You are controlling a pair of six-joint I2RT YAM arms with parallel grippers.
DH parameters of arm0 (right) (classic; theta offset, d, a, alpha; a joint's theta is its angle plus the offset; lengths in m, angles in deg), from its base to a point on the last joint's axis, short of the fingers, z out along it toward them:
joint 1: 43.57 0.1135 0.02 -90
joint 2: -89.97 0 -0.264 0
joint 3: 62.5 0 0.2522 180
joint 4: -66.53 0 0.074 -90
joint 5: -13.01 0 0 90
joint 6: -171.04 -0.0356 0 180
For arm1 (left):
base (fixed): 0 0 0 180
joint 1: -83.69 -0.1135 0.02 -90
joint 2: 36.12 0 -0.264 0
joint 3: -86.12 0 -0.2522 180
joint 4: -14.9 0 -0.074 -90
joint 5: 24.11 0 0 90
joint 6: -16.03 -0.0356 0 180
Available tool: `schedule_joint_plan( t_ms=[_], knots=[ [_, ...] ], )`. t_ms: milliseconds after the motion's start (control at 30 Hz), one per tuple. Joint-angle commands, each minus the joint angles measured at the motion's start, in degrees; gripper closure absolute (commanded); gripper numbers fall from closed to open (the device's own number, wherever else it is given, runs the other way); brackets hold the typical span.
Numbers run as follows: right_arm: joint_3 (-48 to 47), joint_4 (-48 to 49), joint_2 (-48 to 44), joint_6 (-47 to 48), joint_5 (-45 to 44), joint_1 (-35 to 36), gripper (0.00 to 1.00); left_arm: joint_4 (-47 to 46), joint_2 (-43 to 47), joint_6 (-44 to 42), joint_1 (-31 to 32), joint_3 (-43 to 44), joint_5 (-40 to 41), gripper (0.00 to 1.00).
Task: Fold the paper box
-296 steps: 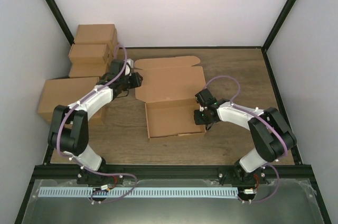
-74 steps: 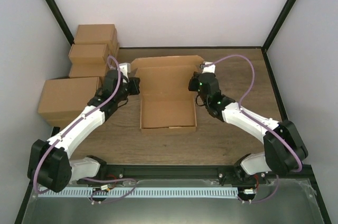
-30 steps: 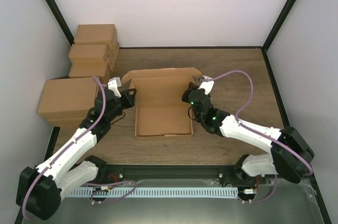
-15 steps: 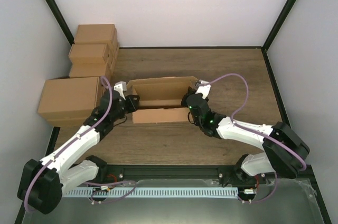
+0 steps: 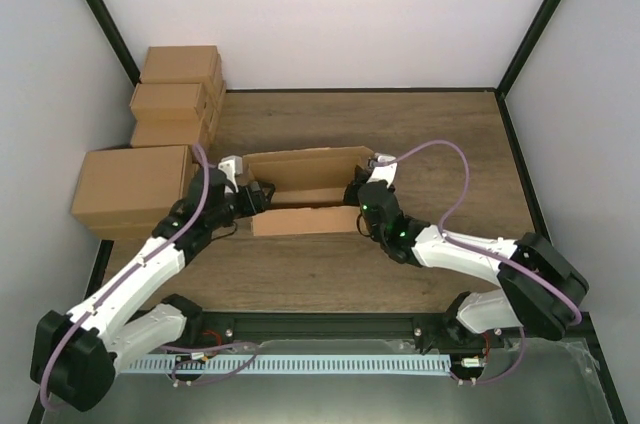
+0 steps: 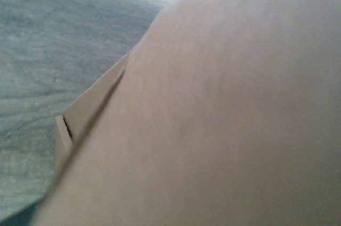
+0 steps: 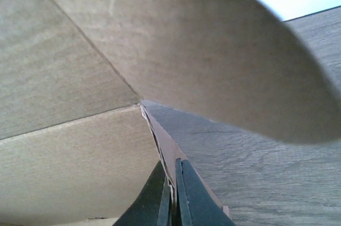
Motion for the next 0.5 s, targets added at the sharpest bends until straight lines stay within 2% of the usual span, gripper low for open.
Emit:
schedule_joint_plan(
  t_ms=[0,33,67,233,367,467],
  knots=[
    [4.6,-2.8,0.8,3.1,5.5,0.8,0.99,12.0,5.0,-2.0,0.5,4.5,-0.3,0.10],
    [5.3,-2.2,0.6,3.5,6.0,0.8,0.99,14.4,6.2,-2.4,0.5,6.0,0.4,0.03],
    [5.7,-1.7,0.5,3.9,6.6,0.8,0.99,16.4,7.4,-3.1,0.5,7.3,1.1,0.00],
    [7.4,0.4,-0.5,6.3,9.2,0.8,0.99,26.1,11.6,-7.0,0.5,17.9,5.7,0.00],
    [9.0,2.6,-1.4,9.6,12.1,0.8,0.99,31.1,8.1,-14.2,0.4,27.6,4.8,0.00],
    [9.5,3.0,-1.6,12.4,14.1,0.8,0.99,33.6,2.8,-23.0,0.4,32.8,0.5,0.00]
  ],
)
